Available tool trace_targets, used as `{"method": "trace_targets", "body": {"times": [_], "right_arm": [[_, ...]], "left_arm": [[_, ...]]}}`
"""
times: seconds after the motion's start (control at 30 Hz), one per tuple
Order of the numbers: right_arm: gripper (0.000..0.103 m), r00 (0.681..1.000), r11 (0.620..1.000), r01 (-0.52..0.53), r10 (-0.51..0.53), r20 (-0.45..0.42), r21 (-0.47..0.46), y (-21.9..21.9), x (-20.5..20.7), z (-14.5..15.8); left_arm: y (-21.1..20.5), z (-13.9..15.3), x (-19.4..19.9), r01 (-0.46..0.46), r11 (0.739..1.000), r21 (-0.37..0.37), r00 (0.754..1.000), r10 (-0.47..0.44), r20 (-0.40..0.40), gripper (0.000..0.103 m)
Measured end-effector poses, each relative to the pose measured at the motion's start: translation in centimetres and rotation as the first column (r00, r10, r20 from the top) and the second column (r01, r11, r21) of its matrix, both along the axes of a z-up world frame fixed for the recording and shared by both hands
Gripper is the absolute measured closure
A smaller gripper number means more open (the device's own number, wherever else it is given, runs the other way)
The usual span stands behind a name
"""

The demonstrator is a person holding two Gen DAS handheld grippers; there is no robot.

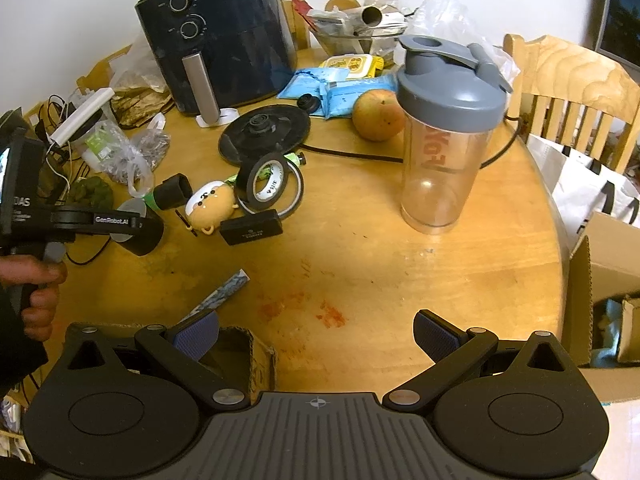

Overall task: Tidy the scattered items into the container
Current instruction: 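Grasp the black rectangular block with the right gripper while the left gripper holds the grey puck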

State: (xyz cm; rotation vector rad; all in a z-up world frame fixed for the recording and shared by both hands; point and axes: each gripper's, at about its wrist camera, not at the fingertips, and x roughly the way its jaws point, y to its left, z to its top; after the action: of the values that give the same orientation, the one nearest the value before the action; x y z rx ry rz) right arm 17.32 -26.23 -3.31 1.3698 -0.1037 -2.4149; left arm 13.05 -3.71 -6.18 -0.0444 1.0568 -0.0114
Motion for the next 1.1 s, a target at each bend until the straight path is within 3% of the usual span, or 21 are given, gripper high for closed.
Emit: {"method": "trace_targets", "body": {"times": [0.67,1.1], "right_arm": [[0.000,0.985,0.985,-0.173,0.174,-0.020,0.020,-3.9,-4.2,-0.6],[0.000,0.967,0.968,-0.252,0.252,0.017,0.005,-7.6,-6.7,-2.6]], "left_arm": [[1.3,3.4,-3.2,-0.051,0.997,-0.050,0.998,0.052,0.034,0.045],[2.6,5.1,-5.2,-0.106,0.992,-0.068,0.992,0.110,0.054,0.045]]}}
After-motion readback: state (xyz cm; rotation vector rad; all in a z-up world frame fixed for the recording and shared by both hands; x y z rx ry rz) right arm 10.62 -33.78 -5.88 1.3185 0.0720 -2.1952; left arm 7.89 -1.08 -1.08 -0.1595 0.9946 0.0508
